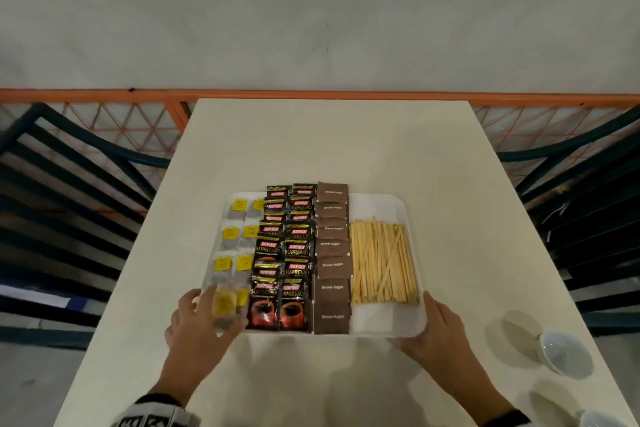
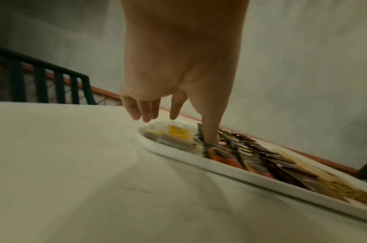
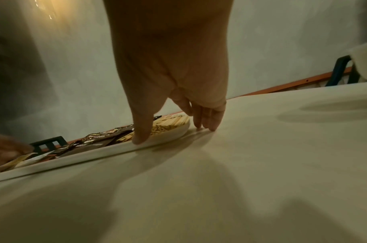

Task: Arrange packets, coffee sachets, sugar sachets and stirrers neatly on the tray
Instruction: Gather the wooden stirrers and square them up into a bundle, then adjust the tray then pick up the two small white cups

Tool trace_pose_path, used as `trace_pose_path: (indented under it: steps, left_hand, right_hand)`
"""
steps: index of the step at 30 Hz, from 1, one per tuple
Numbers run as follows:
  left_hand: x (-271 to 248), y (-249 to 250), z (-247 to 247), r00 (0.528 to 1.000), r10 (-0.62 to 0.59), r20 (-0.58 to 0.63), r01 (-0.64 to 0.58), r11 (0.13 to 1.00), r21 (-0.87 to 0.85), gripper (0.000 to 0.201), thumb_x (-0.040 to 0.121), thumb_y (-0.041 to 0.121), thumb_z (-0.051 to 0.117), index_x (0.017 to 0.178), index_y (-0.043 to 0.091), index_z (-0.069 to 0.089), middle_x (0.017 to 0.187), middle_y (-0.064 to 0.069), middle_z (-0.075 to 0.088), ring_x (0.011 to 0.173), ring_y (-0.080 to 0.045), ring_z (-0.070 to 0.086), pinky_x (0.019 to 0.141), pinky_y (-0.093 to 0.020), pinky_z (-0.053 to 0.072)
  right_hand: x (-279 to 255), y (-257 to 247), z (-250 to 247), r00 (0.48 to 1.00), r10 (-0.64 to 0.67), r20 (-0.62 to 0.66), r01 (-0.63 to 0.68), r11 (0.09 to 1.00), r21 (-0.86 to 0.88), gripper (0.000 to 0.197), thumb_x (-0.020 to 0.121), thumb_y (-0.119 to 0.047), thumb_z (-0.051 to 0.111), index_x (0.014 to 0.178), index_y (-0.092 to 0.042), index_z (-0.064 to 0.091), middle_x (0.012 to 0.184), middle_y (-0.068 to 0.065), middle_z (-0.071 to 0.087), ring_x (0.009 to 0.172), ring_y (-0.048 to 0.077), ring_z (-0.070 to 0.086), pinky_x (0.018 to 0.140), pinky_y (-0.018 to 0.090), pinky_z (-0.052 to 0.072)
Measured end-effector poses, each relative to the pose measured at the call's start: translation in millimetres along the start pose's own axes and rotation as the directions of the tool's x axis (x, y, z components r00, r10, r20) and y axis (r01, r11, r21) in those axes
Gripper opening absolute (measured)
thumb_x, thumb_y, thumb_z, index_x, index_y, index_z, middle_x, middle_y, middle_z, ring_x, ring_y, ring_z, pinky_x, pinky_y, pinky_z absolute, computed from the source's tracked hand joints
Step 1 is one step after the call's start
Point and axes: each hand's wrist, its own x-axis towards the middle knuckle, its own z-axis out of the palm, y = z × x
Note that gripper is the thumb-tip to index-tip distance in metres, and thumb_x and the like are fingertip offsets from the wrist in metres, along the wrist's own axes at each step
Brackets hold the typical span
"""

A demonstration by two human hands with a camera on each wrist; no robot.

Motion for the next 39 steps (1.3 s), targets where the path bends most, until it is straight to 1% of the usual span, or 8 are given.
trace_pose_path:
  steps: [4,7,12,17,26,29,34,39]
  left_hand:
    - [10.8,-37.9,6.1,0.993,-0.041,0.109,0.055,0.991,-0.123,0.09,0.055,0.027,0.089,0.13,0.004,0.044,0.116,-0.023,0.049,0.106,-0.038,0.046,0.087,-0.045,0.045]
    - [17.1,-49.9,12.0,0.994,-0.001,0.11,0.017,0.99,-0.138,0.07,0.05,0.019,0.091,0.106,-0.001,0.053,0.088,-0.008,0.054,0.087,-0.036,0.05,0.071,-0.03,0.036]
    - [11.7,-40.3,5.3,1.0,-0.007,-0.002,0.006,0.966,-0.259,0.04,0.054,0.008,0.087,0.083,0.017,0.061,0.072,0.001,0.06,0.082,-0.032,0.051,0.063,-0.034,0.035]
    - [10.5,-34.7,5.1,0.999,-0.018,-0.035,0.008,0.965,-0.264,0.045,0.053,0.006,0.087,0.089,0.013,0.062,0.077,-0.002,0.06,0.082,-0.03,0.048,0.065,-0.033,0.03]
    - [53.1,-45.5,-2.4,0.999,-0.008,0.038,0.019,0.96,-0.281,0.034,0.062,0.02,0.082,0.091,0.021,0.065,0.081,-0.001,0.066,0.082,-0.023,0.059,0.063,-0.027,0.044]
    - [71.3,-40.8,-14.7,0.998,-0.017,0.058,0.034,0.951,-0.308,0.035,0.07,0.018,0.078,0.102,0.022,0.064,0.09,-0.002,0.068,0.088,-0.02,0.063,0.071,-0.029,0.05]
    - [104.4,-32.2,-27.8,0.994,-0.08,0.08,0.103,0.931,-0.351,0.041,0.082,0.008,0.064,0.122,0.012,0.056,0.1,-0.009,0.068,0.093,-0.022,0.063,0.084,-0.031,0.046]
    - [134.0,-20.7,-37.2,0.981,-0.133,0.138,0.178,0.901,-0.396,0.058,0.088,0.005,0.055,0.143,0.009,0.034,0.12,-0.017,0.061,0.113,-0.029,0.054,0.096,-0.034,0.038]
  right_hand:
    - [-8.3,4.9,10.9,0.998,0.0,-0.064,0.001,1.0,0.014,0.064,0.067,-0.059,0.061,0.111,-0.012,0.054,0.094,0.005,0.059,0.08,0.02,0.047,0.073,0.028,0.037]
    - [-11.4,-1.6,4.2,0.997,0.077,-0.03,-0.071,0.982,0.174,0.061,0.069,-0.034,0.077,0.118,-0.013,0.048,0.102,0.008,0.052,0.087,0.018,0.04,0.077,0.028,0.035]
    - [-8.5,3.5,1.0,0.998,0.065,-0.002,-0.062,0.966,0.252,0.05,0.074,-0.027,0.073,0.116,-0.017,0.049,0.101,0.005,0.05,0.09,0.018,0.042,0.076,0.026,0.036]
    - [-2.5,7.8,4.6,0.997,0.074,0.004,-0.073,0.957,0.282,0.055,0.072,-0.022,0.073,0.121,-0.018,0.048,0.104,0.006,0.049,0.096,0.02,0.045,0.079,0.028,0.039]
    - [38.8,-11.3,5.4,0.997,0.054,-0.054,-0.043,0.982,0.184,0.064,0.072,-0.028,0.075,0.127,-0.012,0.048,0.101,0.007,0.049,0.094,0.025,0.046,0.082,0.031,0.04]
    - [62.2,-24.9,7.6,0.996,0.029,-0.081,-0.02,0.993,0.115,0.069,0.071,-0.033,0.076,0.129,-0.008,0.048,0.105,0.011,0.053,0.096,0.028,0.048,0.079,0.03,0.038]
    - [99.2,-54.9,5.3,0.995,0.017,-0.101,-0.013,0.999,0.04,0.075,0.076,-0.034,0.072,0.136,-0.005,0.038,0.118,0.014,0.048,0.108,0.028,0.043,0.094,0.031,0.035]
    - [133.0,-75.9,-4.8,0.996,0.054,-0.065,-0.055,0.998,-0.004,0.074,0.083,-0.035,0.064,0.141,-0.004,0.029,0.127,0.014,0.043,0.116,0.028,0.039,0.1,0.029,0.033]
